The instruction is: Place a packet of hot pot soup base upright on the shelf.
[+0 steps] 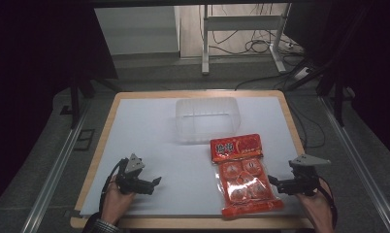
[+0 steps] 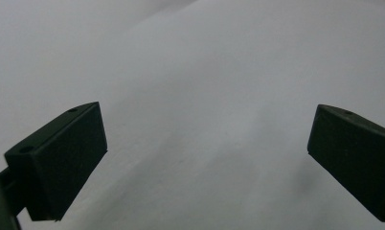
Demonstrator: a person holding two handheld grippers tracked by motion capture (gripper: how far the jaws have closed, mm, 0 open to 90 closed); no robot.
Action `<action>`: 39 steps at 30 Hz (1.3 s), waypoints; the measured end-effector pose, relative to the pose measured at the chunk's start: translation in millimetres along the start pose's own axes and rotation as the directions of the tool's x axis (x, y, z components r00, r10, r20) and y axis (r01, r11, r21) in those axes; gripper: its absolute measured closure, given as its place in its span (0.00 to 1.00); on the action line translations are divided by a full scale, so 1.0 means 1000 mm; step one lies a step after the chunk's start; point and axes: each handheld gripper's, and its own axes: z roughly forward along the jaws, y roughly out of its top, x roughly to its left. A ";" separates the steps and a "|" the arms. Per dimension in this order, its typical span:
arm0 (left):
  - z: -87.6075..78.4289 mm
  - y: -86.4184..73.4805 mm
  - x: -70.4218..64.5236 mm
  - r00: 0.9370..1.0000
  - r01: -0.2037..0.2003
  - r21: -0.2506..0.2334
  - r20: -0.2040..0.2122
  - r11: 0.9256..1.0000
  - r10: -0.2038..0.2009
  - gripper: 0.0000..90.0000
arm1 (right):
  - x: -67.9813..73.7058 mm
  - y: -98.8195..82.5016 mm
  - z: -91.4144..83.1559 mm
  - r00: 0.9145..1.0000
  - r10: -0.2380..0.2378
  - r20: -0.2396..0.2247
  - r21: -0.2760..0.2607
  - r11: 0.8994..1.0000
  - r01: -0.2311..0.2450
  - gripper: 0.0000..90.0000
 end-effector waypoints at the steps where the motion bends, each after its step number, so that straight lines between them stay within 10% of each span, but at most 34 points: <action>1: 0.000 0.000 0.001 1.000 -0.003 -0.011 0.004 1.000 0.003 0.00 | 0.000 0.000 0.001 1.000 0.000 -0.006 -0.008 1.000 0.000 0.00; 24: 0.003 0.002 -0.002 0.999 -0.041 -0.016 -0.019 0.999 0.041 0.00 | 0.008 0.001 0.010 1.000 -0.019 -0.018 0.029 0.999 0.020 0.01; 31: 0.002 0.002 -0.002 0.999 -0.045 -0.018 -0.021 0.999 0.045 0.00 | 0.011 0.004 0.005 0.999 -0.034 -0.016 0.054 0.998 0.035 0.30; 39: 0.003 0.002 -0.003 0.998 -0.056 -0.016 -0.020 0.998 0.056 0.00 | 0.013 0.003 0.004 0.996 -0.073 -0.044 0.124 0.989 0.078 0.89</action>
